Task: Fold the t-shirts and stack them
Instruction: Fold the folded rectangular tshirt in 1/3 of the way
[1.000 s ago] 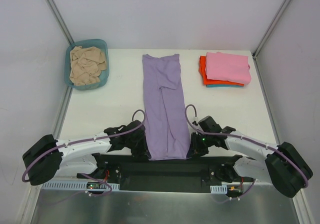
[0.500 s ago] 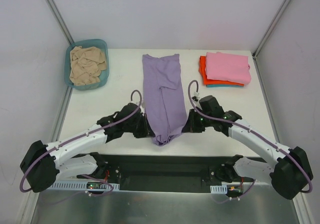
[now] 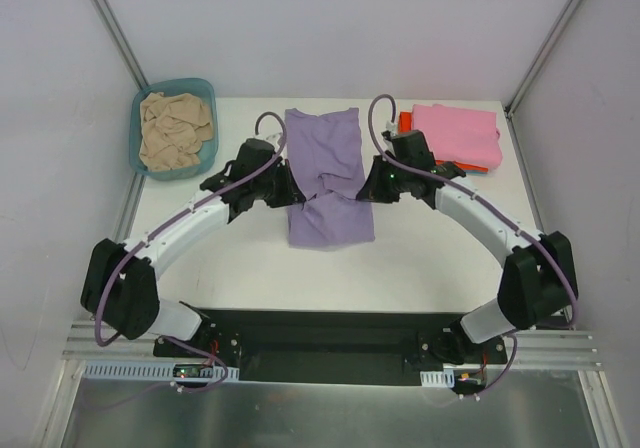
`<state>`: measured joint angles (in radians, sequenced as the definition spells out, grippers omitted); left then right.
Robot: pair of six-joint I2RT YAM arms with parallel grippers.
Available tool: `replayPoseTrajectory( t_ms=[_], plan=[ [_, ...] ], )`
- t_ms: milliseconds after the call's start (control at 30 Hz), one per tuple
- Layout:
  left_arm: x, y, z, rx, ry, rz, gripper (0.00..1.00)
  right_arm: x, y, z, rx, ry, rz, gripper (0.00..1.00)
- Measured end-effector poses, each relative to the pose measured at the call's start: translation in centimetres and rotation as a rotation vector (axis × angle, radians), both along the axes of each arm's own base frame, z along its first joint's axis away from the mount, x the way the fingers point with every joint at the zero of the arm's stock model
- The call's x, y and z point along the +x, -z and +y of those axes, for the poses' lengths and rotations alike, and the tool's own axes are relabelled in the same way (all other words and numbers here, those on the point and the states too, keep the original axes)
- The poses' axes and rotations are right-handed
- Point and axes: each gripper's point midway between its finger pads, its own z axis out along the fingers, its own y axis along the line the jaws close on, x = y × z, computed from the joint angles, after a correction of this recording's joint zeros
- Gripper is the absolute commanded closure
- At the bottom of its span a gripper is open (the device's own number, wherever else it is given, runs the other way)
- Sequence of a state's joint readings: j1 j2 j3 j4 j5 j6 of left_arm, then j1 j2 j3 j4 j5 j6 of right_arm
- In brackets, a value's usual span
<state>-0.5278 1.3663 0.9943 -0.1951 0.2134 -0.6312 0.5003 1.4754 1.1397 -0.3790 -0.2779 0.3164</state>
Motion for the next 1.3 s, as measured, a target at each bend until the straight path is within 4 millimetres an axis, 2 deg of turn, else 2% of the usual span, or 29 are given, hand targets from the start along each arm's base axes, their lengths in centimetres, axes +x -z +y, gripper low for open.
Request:
replayPoseTrajectory(
  t_ms=[267,467,600,867,1000,1033,1067,1133,1167,1233,1267,1300],
  plan=[
    [7.2,0.1,0.7,0.013,-0.023,-0.012,1.0,6.5,0.1,0.2,0.008,0.044,-0.006,0.98],
    [10.6,0.7,1.5,0.02,-0.048,-0.013,1.0,9.6,1.7,0.3,-0.009,0.053,0.009,0.97],
    [11.8,1.4,1.5,0.03,-0.059,-0.004,1.0,10.7,2.9,0.4,-0.018,0.047,0.025,0.97],
    [14.1,4.2,1.6,0.085,-0.091,0.022,1.0,12.9,5.0,0.5,-0.033,0.043,0.034,0.93],
    [15.4,5.8,2.0,0.117,-0.119,0.039,1.0,14.5,7.0,0.4,-0.035,0.064,0.054,0.85],
    [15.7,6.1,2.0,0.12,-0.121,0.044,0.98,14.7,7.6,0.3,-0.038,0.071,0.066,0.84],
    [16.1,6.5,2.1,0.125,-0.127,0.052,0.9,14.8,8.3,0.1,-0.042,0.078,0.079,0.8],
    [16.8,7.3,2.3,0.131,-0.135,0.067,0.79,15.1,9.3,-0.2,-0.048,0.089,0.099,0.67],
    [17.0,7.8,2.4,0.14,-0.139,0.077,0.64,15.2,9.7,-0.3,-0.051,0.093,0.106,0.54],
    [17.4,8.4,2.7,0.151,-0.148,0.092,0.42,15.4,9.9,-0.6,-0.053,0.097,0.119,0.37],
    [17.5,8.5,2.7,0.155,-0.149,0.097,0.3,15.6,9.8,-0.6,-0.055,0.096,0.118,0.16],
    [17.6,8.5,2.8,0.155,-0.152,0.101,0.17,15.7,9.5,-0.7,-0.055,0.095,0.116,0.07]
  ],
)
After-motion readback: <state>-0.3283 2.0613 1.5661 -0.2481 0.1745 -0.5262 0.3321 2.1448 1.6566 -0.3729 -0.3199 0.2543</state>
